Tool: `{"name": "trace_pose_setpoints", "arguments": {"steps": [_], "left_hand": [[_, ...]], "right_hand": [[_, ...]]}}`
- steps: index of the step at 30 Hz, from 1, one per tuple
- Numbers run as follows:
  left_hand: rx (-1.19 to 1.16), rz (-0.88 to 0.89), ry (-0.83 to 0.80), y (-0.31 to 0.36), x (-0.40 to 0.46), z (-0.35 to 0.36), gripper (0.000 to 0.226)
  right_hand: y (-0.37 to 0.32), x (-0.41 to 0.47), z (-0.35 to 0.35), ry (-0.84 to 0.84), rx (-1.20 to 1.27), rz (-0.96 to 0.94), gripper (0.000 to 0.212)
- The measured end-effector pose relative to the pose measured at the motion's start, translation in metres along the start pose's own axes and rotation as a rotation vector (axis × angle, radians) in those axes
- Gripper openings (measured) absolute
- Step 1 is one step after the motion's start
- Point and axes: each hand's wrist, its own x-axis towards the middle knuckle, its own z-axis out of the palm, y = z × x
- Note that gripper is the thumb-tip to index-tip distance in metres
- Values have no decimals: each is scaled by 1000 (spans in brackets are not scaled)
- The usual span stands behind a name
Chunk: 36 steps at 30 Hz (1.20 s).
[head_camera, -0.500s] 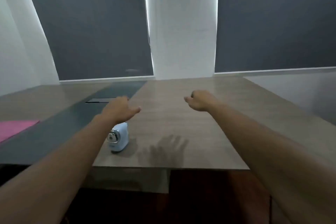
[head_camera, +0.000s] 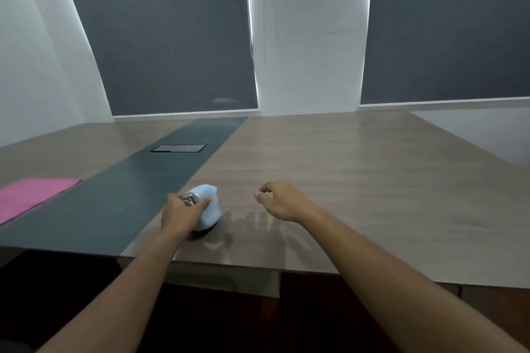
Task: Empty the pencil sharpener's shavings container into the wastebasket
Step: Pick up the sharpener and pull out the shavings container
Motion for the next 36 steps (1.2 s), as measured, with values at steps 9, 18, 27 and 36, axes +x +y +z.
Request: {"name": "trace_pose_setpoints", "arguments": {"steps": [9,18,27,36], "left_hand": [[-392,-116,-275,44,-7,41,41],[-417,-6,-427,72,-24,85,39],[-424,64,-524,72,-26,97,33],[-395,111,-509,58,-21,96,41]], "right_hand": [[-1,-1,-2,-215,716,283,66],[31,1,-12,-101,896,276,63],[62,-1,-22,-40,997,243,45],[90,-8,-19,140,989,206,34]]}}
